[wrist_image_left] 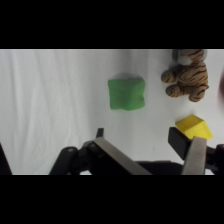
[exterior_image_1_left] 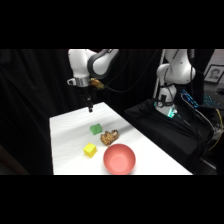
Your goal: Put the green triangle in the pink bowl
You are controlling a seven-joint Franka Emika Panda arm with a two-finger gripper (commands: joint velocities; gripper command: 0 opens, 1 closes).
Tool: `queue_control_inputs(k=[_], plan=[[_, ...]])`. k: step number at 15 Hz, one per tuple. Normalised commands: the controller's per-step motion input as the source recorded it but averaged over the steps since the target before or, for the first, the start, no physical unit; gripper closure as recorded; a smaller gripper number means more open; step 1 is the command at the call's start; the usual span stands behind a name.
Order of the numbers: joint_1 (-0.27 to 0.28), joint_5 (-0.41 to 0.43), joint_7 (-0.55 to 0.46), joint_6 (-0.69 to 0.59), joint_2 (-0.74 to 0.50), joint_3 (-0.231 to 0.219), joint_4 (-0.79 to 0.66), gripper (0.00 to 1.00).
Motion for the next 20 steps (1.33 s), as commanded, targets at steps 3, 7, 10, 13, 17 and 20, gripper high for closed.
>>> queue_control_inputs(k=[3, 7, 10, 13, 17, 20], plan=[[-0.097, 0.197, -0.22, 0.17, 0.16, 0.047, 0.08, 0.0], [-0.124, 0.206, -0.28, 0.17, 0.14, 0.085, 0.05, 0.0], [-0.144, 0.176, -0.32, 0.19, 0.13, 0.105, 0.03, 0.0], [-0.131, 0.136, -0.29, 0.19, 0.11, 0.113, 0.01, 0.0], [-0.099, 0.119, -0.21, 0.22, 0.13, 0.119, 0.01, 0.0], [-0.076, 0.103, -0.15, 0.22, 0.12, 0.112, 0.01, 0.0]])
